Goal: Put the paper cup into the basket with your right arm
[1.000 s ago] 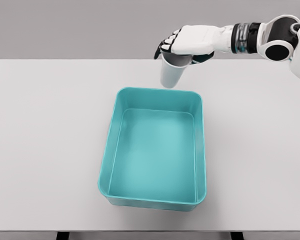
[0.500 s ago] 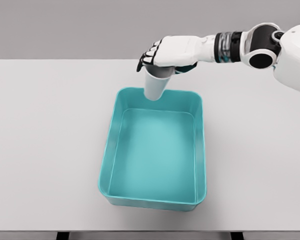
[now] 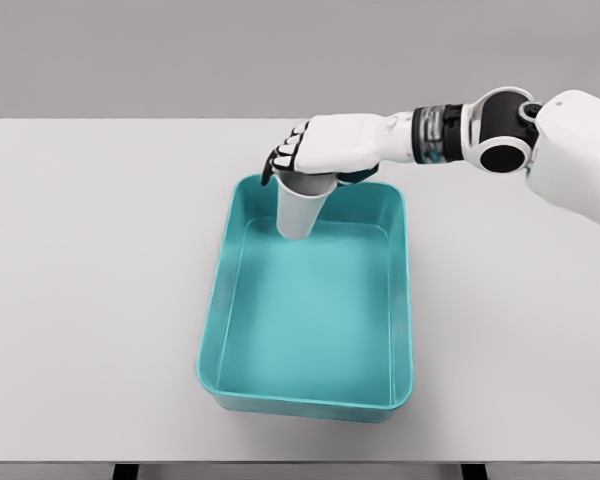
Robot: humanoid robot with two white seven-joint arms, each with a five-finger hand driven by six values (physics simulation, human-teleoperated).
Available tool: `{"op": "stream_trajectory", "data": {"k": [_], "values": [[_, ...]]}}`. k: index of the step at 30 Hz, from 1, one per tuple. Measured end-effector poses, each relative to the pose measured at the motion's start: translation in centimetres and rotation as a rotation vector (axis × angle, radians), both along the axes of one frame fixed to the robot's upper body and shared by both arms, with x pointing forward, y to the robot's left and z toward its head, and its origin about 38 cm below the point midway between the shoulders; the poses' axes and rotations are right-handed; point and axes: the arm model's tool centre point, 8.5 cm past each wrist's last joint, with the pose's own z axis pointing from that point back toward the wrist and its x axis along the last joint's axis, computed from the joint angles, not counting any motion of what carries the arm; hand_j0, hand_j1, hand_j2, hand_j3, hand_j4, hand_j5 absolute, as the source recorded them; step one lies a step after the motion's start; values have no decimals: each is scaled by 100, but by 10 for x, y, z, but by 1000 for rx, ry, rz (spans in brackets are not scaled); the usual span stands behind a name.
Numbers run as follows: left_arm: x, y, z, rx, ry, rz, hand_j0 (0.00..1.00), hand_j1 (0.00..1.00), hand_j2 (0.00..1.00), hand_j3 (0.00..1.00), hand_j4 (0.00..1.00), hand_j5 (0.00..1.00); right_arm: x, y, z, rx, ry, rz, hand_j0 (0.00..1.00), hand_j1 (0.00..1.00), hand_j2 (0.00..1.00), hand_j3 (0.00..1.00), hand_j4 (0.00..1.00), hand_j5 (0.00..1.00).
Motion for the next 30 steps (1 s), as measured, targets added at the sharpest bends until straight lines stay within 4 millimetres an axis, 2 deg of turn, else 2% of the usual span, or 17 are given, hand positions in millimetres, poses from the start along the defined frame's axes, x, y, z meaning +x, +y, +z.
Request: {"op": "stream_trajectory", "data": {"k": [2, 6, 18, 20, 23, 26, 27, 29, 30], "values": [[0, 0, 0, 0, 0, 0, 100, 100, 100, 100, 100, 100, 0, 0, 0, 0, 0, 0, 70, 70, 70, 70, 70, 70], [0, 0, 0, 1, 0, 0, 100, 100, 100, 100, 100, 100, 1, -1, 0, -1, 2, -3, 98, 98, 98, 98, 98, 98], [0, 0, 0, 0, 0, 0, 100, 100, 100, 100, 100, 100, 1, -4, -3, -2, 7, -10, 100, 100, 100, 100, 100, 100], [0, 0, 0, 1, 0, 0, 100, 100, 100, 100, 100, 100, 2, -5, 4, -1, -7, -12, 100, 100, 100, 100, 100, 100], [0, 0, 0, 1, 0, 0, 100, 100, 100, 100, 100, 100, 12, -23, 32, 24, -60, -57, 100, 100, 100, 100, 100, 100], [0, 0, 0, 0, 0, 0, 100, 100, 100, 100, 100, 100, 27, -59, 51, 53, -91, -159, 100, 100, 100, 100, 100, 100], [0, 0, 0, 0, 0, 0, 100, 100, 100, 100, 100, 100, 30, -70, 52, 53, -92, -187, 100, 100, 100, 100, 100, 100], [0, 0, 0, 0, 0, 0, 100, 100, 100, 100, 100, 100, 25, -104, 11, 32, -17, -259, 100, 100, 100, 100, 100, 100], [0, 0, 0, 0, 0, 0, 100, 100, 100, 100, 100, 100, 26, -117, 12, 26, -20, -286, 100, 100, 100, 100, 100, 100]]}}
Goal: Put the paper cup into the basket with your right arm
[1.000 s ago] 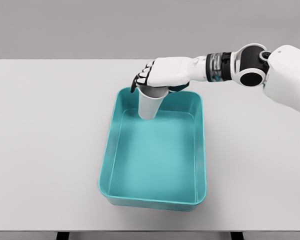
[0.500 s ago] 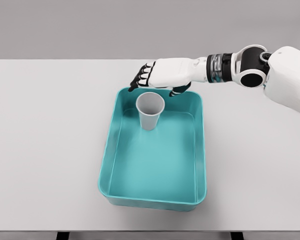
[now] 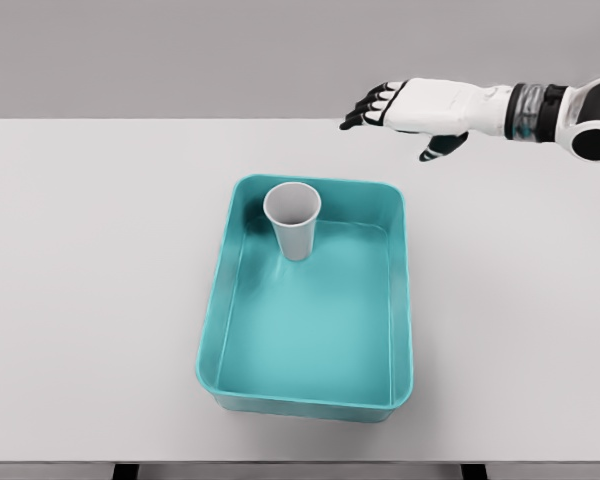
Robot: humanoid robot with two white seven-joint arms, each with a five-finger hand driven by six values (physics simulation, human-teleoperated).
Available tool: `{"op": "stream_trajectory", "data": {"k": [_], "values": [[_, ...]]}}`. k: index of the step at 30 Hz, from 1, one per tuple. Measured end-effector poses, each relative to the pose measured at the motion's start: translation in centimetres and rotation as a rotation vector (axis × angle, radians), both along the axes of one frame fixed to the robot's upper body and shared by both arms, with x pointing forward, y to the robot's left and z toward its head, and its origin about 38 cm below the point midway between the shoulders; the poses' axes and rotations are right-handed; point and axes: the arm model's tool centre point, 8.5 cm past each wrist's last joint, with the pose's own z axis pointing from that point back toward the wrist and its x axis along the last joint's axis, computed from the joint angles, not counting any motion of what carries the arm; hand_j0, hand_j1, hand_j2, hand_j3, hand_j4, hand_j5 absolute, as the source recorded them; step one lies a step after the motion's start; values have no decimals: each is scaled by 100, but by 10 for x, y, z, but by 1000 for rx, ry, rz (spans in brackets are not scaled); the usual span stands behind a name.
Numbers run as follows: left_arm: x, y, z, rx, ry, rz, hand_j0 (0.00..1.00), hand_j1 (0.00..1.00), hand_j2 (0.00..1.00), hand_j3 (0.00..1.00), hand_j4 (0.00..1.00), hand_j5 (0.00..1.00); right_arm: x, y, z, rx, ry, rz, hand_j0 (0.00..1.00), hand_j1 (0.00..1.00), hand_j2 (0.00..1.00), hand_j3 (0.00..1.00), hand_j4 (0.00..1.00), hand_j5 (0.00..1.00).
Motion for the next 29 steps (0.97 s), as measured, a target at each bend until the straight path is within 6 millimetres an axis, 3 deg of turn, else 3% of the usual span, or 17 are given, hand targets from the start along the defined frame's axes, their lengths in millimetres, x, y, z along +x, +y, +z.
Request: {"op": "stream_trajectory", "data": {"k": [3, 6, 9, 12, 17, 29], "values": [[0, 0, 0, -1, 0, 0, 100, 100, 100, 100, 100, 100, 6, -29, -4, -20, 10, -74, 100, 100, 100, 100, 100, 100], [0, 0, 0, 0, 0, 0, 100, 100, 100, 100, 100, 100, 10, -41, -15, -48, 36, -113, 100, 100, 100, 100, 100, 100], [0, 0, 0, 0, 0, 0, 100, 100, 100, 100, 100, 100, 12, -43, -22, -66, 51, -124, 100, 100, 100, 100, 100, 100], [0, 0, 0, 0, 0, 0, 100, 100, 100, 100, 100, 100, 15, -45, -15, -71, 38, -129, 100, 100, 100, 100, 100, 100], [0, 0, 0, 0, 0, 0, 100, 100, 100, 100, 100, 100, 14, -44, -22, -77, 52, -129, 100, 100, 100, 100, 100, 100], [0, 0, 0, 0, 0, -1, 100, 100, 100, 100, 100, 100, 16, -42, -15, -78, 39, -127, 100, 100, 100, 100, 100, 100]]}}
